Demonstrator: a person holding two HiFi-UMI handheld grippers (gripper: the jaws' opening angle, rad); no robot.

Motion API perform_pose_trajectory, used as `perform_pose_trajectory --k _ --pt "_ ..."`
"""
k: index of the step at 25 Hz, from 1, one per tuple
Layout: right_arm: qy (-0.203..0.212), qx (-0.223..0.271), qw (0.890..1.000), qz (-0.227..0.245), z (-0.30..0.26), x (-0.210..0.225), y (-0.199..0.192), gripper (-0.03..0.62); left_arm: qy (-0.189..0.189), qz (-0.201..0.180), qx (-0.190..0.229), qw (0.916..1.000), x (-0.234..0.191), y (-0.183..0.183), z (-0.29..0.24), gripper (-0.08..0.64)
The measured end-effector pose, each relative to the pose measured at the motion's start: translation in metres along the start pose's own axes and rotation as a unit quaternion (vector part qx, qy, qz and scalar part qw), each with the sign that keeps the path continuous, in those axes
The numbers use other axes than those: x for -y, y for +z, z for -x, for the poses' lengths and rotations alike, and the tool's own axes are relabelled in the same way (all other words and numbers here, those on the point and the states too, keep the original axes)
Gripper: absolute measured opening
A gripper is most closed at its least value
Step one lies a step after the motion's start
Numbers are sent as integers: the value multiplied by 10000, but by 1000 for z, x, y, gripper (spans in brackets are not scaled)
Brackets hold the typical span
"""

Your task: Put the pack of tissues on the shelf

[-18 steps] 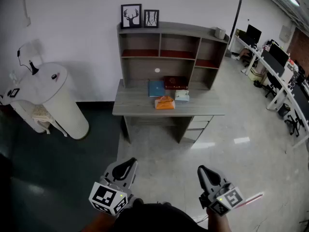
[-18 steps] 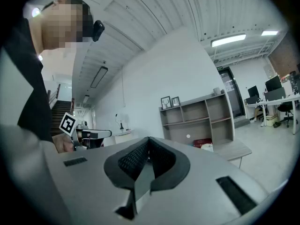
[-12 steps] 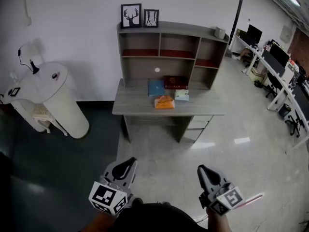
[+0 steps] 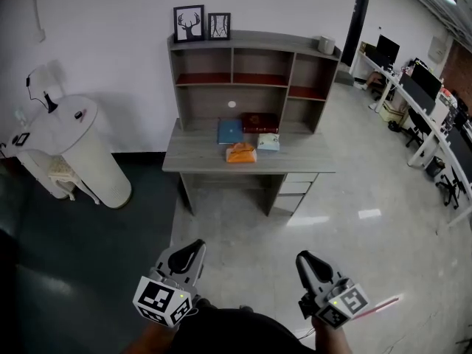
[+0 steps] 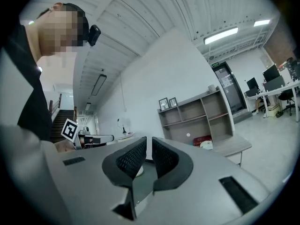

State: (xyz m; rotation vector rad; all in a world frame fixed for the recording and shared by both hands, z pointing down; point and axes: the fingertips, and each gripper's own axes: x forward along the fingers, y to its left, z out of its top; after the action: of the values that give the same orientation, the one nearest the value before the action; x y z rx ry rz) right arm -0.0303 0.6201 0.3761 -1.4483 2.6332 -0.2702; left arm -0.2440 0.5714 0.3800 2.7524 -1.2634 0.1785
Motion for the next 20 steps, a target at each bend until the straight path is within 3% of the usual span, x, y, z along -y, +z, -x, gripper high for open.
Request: perform_pose_trajectory --k 9,20 --pt "56 -129 9997 -200 17 38 -10 21 74 25 -114 9999 24 -7 -23 28" --pt "163 -380 9990 -186 -58 80 -10 21 95 183 -40 9998 -34 -4 -91 28"
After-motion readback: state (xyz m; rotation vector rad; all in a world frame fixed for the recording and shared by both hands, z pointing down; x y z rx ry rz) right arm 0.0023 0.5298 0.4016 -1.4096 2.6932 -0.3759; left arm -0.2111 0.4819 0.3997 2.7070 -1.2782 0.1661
